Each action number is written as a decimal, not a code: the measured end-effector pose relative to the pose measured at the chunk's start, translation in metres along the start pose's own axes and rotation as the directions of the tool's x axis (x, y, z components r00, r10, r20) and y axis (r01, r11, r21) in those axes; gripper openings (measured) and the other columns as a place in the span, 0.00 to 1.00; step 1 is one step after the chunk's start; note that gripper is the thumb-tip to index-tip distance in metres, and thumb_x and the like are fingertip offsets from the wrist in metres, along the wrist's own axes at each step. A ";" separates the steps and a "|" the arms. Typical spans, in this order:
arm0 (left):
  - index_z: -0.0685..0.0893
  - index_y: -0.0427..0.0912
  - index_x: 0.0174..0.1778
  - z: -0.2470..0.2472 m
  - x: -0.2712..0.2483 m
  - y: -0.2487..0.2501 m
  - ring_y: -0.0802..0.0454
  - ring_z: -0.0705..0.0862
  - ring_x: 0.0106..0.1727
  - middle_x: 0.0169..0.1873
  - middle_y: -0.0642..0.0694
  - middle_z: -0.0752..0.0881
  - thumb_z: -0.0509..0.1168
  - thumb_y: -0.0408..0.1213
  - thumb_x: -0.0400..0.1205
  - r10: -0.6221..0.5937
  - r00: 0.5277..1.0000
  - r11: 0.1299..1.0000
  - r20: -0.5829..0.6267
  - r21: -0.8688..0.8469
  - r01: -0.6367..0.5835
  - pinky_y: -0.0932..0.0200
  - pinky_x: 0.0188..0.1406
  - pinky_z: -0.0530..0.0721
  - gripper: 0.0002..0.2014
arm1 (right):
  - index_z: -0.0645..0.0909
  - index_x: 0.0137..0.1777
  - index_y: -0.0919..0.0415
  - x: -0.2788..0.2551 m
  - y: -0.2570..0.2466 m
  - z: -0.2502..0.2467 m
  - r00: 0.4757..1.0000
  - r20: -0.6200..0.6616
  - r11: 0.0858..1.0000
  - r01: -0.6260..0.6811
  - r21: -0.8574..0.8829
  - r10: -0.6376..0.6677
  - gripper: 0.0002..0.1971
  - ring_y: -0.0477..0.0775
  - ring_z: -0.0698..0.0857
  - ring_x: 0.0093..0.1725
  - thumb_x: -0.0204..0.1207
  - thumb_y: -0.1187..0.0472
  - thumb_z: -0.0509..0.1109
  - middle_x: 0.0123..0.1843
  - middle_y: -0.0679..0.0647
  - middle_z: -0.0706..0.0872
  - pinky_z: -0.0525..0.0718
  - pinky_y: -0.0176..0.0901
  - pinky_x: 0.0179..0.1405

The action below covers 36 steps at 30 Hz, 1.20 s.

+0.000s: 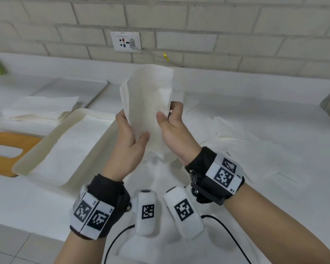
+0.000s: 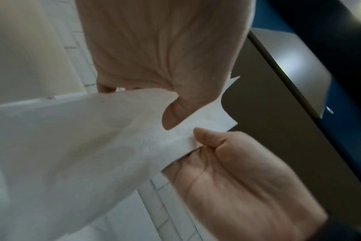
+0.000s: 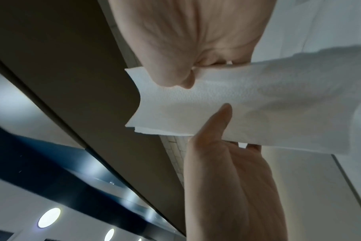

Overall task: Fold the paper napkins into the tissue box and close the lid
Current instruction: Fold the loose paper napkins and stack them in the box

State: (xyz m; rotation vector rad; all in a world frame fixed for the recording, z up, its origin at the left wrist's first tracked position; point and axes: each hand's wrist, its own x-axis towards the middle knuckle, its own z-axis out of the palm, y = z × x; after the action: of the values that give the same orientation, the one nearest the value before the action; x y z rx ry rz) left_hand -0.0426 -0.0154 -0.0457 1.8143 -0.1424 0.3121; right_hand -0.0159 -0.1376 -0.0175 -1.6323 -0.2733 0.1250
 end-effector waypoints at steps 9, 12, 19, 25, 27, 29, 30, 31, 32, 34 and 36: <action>0.57 0.45 0.63 -0.004 -0.006 -0.029 0.66 0.76 0.60 0.62 0.51 0.73 0.52 0.25 0.86 -0.142 0.990 0.989 -0.022 -0.039 0.142 0.81 0.51 0.76 0.15 | 0.60 0.64 0.62 -0.001 0.020 0.021 0.985 0.012 0.974 -0.169 -0.150 0.173 0.10 0.61 0.79 0.58 0.86 0.61 0.49 0.60 0.60 0.78 0.75 0.46 0.53; 0.57 0.41 0.59 -0.007 -0.002 -0.023 0.63 0.76 0.60 0.64 0.43 0.70 0.49 0.22 0.86 -0.070 0.994 0.997 -0.089 -0.045 0.066 0.79 0.51 0.77 0.13 | 0.58 0.66 0.59 0.000 0.014 0.023 0.991 0.026 0.987 -0.131 -0.095 0.134 0.11 0.56 0.77 0.63 0.86 0.60 0.49 0.63 0.57 0.76 0.76 0.32 0.46; 0.55 0.42 0.69 -0.013 -0.007 -0.036 0.66 0.76 0.60 0.60 0.55 0.70 0.52 0.24 0.86 -0.132 0.991 0.984 -0.024 -0.121 0.128 0.72 0.56 0.80 0.20 | 0.57 0.68 0.62 0.001 0.029 0.025 0.977 0.017 0.962 -0.207 -0.176 0.213 0.14 0.47 0.74 0.53 0.86 0.61 0.50 0.59 0.51 0.73 0.70 0.37 0.45; 0.56 0.42 0.58 -0.012 0.002 -0.028 0.74 0.77 0.55 0.57 0.52 0.71 0.49 0.17 0.83 -0.021 0.998 0.996 -0.053 -0.087 0.017 0.78 0.47 0.78 0.17 | 0.56 0.60 0.57 0.004 0.018 0.030 0.990 -0.014 0.982 -0.143 -0.120 0.143 0.07 0.46 0.76 0.44 0.85 0.61 0.50 0.44 0.43 0.73 0.75 0.38 0.43; 0.55 0.44 0.61 -0.013 0.002 -0.030 0.74 0.77 0.56 0.58 0.53 0.70 0.51 0.18 0.83 -0.011 0.999 0.994 -0.043 -0.105 0.007 0.77 0.49 0.79 0.19 | 0.56 0.63 0.57 0.004 0.020 0.028 0.990 -0.024 0.982 -0.144 -0.120 0.142 0.10 0.45 0.77 0.47 0.85 0.61 0.52 0.47 0.42 0.74 0.74 0.40 0.51; 0.55 0.46 0.65 -0.013 0.000 -0.036 0.65 0.76 0.62 0.62 0.50 0.70 0.53 0.19 0.83 -0.051 0.999 0.991 -0.014 -0.124 0.049 0.75 0.53 0.80 0.22 | 0.56 0.69 0.60 0.003 0.025 0.027 0.982 -0.027 0.969 -0.187 -0.160 0.185 0.15 0.48 0.77 0.50 0.85 0.61 0.52 0.52 0.47 0.76 0.73 0.41 0.52; 0.55 0.48 0.65 -0.013 -0.001 -0.039 0.64 0.76 0.62 0.63 0.49 0.71 0.53 0.20 0.84 -0.071 0.997 0.990 0.002 -0.122 0.071 0.75 0.54 0.80 0.22 | 0.56 0.70 0.61 0.003 0.028 0.027 0.978 -0.025 0.961 -0.209 -0.181 0.207 0.15 0.50 0.77 0.50 0.85 0.60 0.52 0.54 0.50 0.76 0.72 0.42 0.51; 0.56 0.49 0.65 -0.012 -0.002 -0.041 0.65 0.77 0.60 0.62 0.50 0.72 0.52 0.20 0.84 -0.089 0.996 0.989 0.014 -0.117 0.090 0.76 0.52 0.79 0.22 | 0.57 0.69 0.61 0.003 0.031 0.027 0.975 -0.024 0.956 -0.219 -0.194 0.219 0.14 0.51 0.77 0.51 0.85 0.61 0.51 0.54 0.52 0.77 0.72 0.43 0.51; 0.56 0.48 0.64 -0.010 -0.001 -0.041 0.66 0.77 0.58 0.60 0.50 0.72 0.52 0.21 0.84 -0.101 0.995 0.988 0.018 -0.111 0.103 0.77 0.49 0.79 0.20 | 0.58 0.66 0.61 0.004 0.031 0.028 0.976 -0.025 0.956 -0.219 -0.196 0.218 0.12 0.52 0.77 0.51 0.85 0.61 0.50 0.54 0.52 0.77 0.72 0.44 0.51; 0.58 0.44 0.61 -0.009 0.004 -0.038 0.66 0.77 0.55 0.58 0.48 0.73 0.50 0.20 0.84 -0.078 0.997 0.992 -0.003 -0.102 0.077 0.78 0.46 0.78 0.17 | 0.58 0.60 0.58 0.007 0.029 0.029 0.983 -0.033 0.968 -0.186 -0.168 0.183 0.07 0.51 0.78 0.49 0.85 0.61 0.50 0.48 0.48 0.77 0.75 0.44 0.50; 0.58 0.42 0.59 -0.010 0.009 -0.033 0.63 0.77 0.55 0.57 0.47 0.73 0.49 0.19 0.84 -0.021 0.999 0.995 -0.041 -0.101 0.017 0.77 0.46 0.78 0.15 | 0.56 0.58 0.55 0.009 0.023 0.028 0.991 -0.030 0.983 -0.132 -0.127 0.130 0.06 0.43 0.78 0.44 0.85 0.61 0.51 0.45 0.42 0.74 0.77 0.36 0.44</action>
State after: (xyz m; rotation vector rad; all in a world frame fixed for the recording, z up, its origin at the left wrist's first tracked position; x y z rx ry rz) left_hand -0.0264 0.0040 -0.0712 1.7072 -0.1096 0.3239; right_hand -0.0120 -0.1097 -0.0419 -1.7794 -0.1601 0.1932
